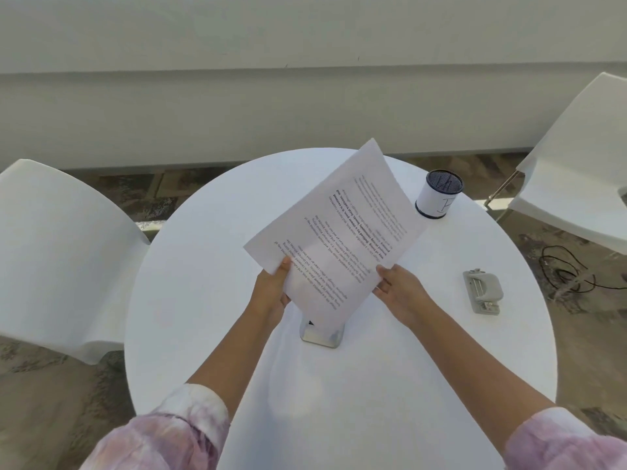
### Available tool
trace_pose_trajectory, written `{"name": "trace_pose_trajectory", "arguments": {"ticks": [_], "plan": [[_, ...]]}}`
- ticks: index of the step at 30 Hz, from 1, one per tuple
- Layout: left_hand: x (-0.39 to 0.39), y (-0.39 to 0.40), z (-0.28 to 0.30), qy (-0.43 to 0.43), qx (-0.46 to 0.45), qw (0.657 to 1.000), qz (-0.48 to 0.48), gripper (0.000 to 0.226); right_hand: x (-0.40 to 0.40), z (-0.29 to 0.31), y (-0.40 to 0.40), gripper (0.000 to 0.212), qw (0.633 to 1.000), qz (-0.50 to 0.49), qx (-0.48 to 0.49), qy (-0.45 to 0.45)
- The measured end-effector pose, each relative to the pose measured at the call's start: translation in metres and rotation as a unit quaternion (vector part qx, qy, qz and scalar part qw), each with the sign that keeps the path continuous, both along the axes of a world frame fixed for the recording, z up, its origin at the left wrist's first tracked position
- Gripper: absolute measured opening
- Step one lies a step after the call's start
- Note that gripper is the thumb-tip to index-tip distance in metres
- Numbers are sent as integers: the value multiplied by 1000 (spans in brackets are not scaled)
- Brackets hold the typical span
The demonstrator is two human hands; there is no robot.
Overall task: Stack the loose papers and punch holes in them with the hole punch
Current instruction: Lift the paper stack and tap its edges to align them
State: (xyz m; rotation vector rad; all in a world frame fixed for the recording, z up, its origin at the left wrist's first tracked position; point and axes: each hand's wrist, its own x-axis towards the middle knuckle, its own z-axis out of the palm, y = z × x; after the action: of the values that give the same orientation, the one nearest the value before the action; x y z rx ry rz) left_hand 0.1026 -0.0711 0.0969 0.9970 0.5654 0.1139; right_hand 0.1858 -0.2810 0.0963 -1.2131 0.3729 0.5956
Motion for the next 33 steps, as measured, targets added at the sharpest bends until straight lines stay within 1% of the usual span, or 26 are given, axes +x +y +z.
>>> {"name": "trace_pose_trajectory", "arguments": {"ticks": [2,6,8,9,12,14,16,18,20,22,26,30,33], "plan": [[-3,-3,-3,-9,-24,1000,-7,38,4,8,2,25,998,-17,-26,-46],[-9,-2,-8,-25,-30,999,5,38,12,15,-4,31,984,-19,-118,-130],[-10,4,-9,-15,-27,999,19,37,14,19,-9,29,973,-10,-155,-172],[-10,8,-9,-6,-11,1000,20,35,15,22,-11,27,966,-6,-171,-193],[-8,24,-10,31,99,995,7,32,14,31,-15,26,949,3,-202,-243],[-5,29,-5,46,196,979,-32,27,13,35,-15,25,939,16,-208,-274],[1,27,5,44,282,957,-52,17,11,36,-14,23,926,31,-219,-305],[9,23,18,21,346,938,-24,9,10,36,-12,18,909,47,-242,-338],[16,19,31,-5,384,923,-1,16,10,37,-10,16,894,52,-252,-366],[22,17,41,-24,400,916,9,21,8,41,-8,18,892,48,-240,-379],[24,15,47,-45,420,907,-1,21,8,44,-7,20,891,54,-234,-386],[24,13,50,-47,397,916,6,19,9,45,-9,19,881,57,-248,-400],[23,11,57,-67,383,921,9,17,13,50,-10,20,875,45,-241,-417]]}}
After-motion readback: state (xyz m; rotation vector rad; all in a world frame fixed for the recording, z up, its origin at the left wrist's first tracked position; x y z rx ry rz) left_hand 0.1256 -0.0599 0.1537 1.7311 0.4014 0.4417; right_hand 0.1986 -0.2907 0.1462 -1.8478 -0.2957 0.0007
